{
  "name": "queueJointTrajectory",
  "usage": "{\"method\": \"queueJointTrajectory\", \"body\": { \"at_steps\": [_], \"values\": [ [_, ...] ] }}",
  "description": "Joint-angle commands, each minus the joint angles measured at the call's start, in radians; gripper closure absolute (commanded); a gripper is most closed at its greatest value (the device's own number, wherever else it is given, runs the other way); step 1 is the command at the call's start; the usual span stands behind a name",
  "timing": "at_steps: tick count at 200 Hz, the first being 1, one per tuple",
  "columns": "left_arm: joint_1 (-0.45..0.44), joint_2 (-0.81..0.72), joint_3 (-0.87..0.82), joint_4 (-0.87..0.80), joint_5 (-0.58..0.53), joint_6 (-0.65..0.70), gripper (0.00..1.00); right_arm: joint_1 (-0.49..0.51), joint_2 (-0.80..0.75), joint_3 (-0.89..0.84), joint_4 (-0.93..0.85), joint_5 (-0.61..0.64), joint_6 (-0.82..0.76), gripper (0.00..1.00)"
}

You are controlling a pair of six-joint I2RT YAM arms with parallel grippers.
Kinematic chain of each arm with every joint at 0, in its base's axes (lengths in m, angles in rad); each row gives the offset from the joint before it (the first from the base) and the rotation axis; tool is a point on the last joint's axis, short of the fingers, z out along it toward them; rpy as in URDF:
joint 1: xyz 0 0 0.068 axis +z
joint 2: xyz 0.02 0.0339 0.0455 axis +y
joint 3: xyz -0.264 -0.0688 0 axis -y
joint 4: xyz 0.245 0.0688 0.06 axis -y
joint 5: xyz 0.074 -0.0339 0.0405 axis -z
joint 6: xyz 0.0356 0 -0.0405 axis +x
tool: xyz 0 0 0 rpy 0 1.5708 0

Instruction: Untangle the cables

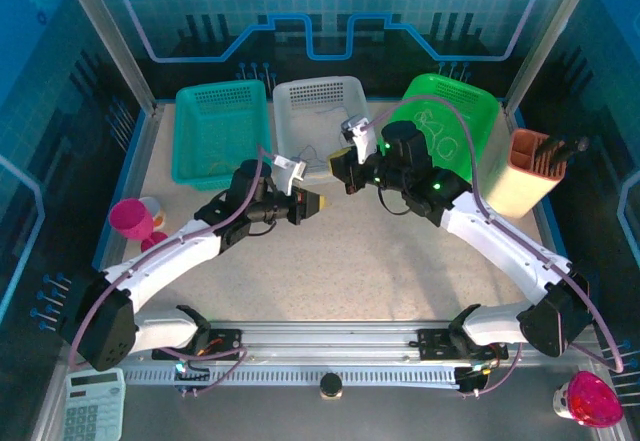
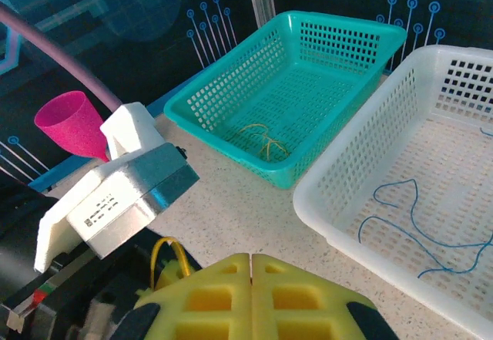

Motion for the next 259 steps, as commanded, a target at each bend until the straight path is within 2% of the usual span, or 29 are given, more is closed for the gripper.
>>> {"method": "queueJointTrajectory", "body": {
  "at_steps": [1, 102, 122, 156, 207, 259],
  "values": [
    [-0.005, 0.008, -0.018, 0.047, 0.007, -0.010, 1.00, -0.018, -0.037, 0.031, 0.041, -0.014, 0.030, 1.00],
    [-0.007, 0.000, -0.103, 0.122, 0.005, -0.062, 1.00, -0.095, -0.051, 0.044, 0.094, -0.047, 0.101, 1.00],
    [-0.007, 0.006, -0.108, 0.138, 0.005, -0.070, 0.96, -0.099, -0.054, 0.049, 0.099, -0.061, 0.112, 1.00],
    [-0.008, 0.032, -0.103, 0.175, 0.015, -0.091, 0.95, -0.100, -0.059, 0.056, 0.103, -0.080, 0.125, 1.00],
    [-0.009, 0.002, -0.100, 0.150, 0.013, -0.081, 0.62, -0.102, -0.060, 0.055, 0.091, -0.076, 0.090, 1.00],
    [-0.007, -0.165, -0.088, -0.023, -0.038, -0.010, 0.37, -0.110, -0.054, 0.052, 0.080, -0.076, 0.033, 1.00]
  ]
}}
